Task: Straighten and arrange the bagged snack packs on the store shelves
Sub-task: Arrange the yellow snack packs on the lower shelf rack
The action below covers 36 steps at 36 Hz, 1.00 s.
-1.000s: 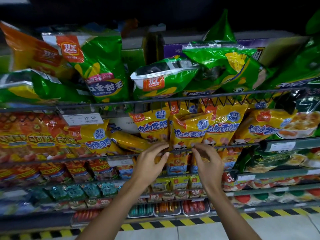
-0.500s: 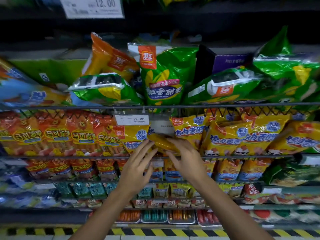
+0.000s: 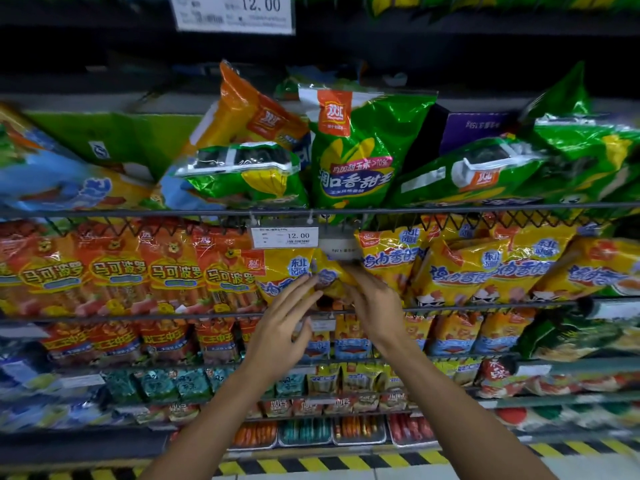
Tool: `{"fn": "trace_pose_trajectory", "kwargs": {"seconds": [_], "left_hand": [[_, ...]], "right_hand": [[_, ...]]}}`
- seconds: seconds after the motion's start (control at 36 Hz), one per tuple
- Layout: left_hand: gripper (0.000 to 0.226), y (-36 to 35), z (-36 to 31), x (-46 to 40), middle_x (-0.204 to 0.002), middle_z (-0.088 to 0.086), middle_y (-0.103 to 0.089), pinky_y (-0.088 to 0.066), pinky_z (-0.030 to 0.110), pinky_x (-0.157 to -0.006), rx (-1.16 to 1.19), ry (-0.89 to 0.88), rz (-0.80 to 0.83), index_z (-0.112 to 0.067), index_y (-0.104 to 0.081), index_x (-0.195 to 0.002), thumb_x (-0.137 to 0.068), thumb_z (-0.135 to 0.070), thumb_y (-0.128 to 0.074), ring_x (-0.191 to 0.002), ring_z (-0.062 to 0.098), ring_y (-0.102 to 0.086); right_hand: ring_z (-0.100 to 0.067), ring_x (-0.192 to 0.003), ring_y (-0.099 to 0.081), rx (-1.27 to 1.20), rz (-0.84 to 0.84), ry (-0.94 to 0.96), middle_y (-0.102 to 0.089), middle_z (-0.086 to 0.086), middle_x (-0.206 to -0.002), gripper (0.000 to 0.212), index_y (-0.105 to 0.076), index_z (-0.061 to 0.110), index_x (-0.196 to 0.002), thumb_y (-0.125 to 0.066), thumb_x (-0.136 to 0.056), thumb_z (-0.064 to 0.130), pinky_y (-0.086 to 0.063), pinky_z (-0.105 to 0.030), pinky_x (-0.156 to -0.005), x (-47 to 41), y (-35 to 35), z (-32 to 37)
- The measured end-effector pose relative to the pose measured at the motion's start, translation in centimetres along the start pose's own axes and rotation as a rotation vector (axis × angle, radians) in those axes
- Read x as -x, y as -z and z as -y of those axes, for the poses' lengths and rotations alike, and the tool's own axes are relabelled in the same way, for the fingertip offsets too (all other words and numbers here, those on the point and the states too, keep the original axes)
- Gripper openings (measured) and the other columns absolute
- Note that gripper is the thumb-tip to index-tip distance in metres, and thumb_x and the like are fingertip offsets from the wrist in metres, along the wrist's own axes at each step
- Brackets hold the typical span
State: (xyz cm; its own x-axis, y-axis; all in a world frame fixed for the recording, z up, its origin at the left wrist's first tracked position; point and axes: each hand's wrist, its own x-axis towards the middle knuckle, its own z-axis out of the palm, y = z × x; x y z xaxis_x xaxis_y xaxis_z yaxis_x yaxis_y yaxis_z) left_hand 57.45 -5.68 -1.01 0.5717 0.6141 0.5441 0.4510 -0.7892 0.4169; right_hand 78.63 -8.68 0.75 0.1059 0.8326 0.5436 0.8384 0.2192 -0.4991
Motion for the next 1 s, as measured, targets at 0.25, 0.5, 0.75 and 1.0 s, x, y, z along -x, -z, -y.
{"fn": "trace_pose_trajectory", "kwargs": {"seconds": [0.25,0.5,0.75,1.0], "left_hand": [[0.047,-0.1,-0.3,-0.4,-0.156,-0.005,-0.045,-0.024,0.032,-0.125,0.109,0.030,-0.064,-0.015,-0.058,-0.142,-0.098,-0.001,-0.062,-0.151,0.016,-0.033],[0.050,-1.0,-1.9,-2.2,-0.133,-0.014,-0.057,-0.050,0.014,-0.093,0.306,0.301,-0.055,-0.033,-0.050,-0.145,-0.100,-0.016,-0.064,-0.112,0.000,-0.060],[0.029,-3.9,-4.6,-6.2,-0.112,-0.015,-0.069,-0.052,0.019,-0.099,0.529,0.542,0.047,-0.018,-0.067,-0.122,-0.097,-0.031,-0.068,-0.102,-0.013,-0.062],[0.028,-5.3,-5.2,-6.4,-0.104,-0.014,-0.076,-0.057,0.025,-0.094,0.379,0.496,-0.104,-0.021,-0.077,-0.111,-0.091,-0.040,-0.073,-0.098,-0.002,-0.069]], "right_hand": [[-0.019,-0.087,-0.075,-0.002,-0.143,-0.183,-0.076,-0.002,-0.107,0.035,-0.064,0.015,-0.131,-0.070,-0.097,0.021,-0.063,-0.036,-0.070,1.9,2.3,-1.6],[0.023,-0.094,-0.056,-0.217,-0.172,-0.364,-0.069,0.008,-0.110,0.036,-0.066,0.008,-0.131,-0.071,-0.096,0.017,-0.043,0.002,-0.082,2.6,4.3,-3.4],[-0.003,-0.105,-0.061,-0.274,-0.169,-0.417,-0.068,0.009,-0.115,0.043,-0.063,0.012,-0.135,-0.069,-0.096,0.027,-0.047,-0.006,-0.091,3.1,5.0,-4.6],[0.009,-0.077,-0.069,-0.260,-0.158,-0.441,-0.073,0.019,-0.081,0.025,-0.072,0.007,-0.119,-0.070,-0.097,0.018,-0.056,-0.014,-0.080,3.4,6.1,-6.1]]}}
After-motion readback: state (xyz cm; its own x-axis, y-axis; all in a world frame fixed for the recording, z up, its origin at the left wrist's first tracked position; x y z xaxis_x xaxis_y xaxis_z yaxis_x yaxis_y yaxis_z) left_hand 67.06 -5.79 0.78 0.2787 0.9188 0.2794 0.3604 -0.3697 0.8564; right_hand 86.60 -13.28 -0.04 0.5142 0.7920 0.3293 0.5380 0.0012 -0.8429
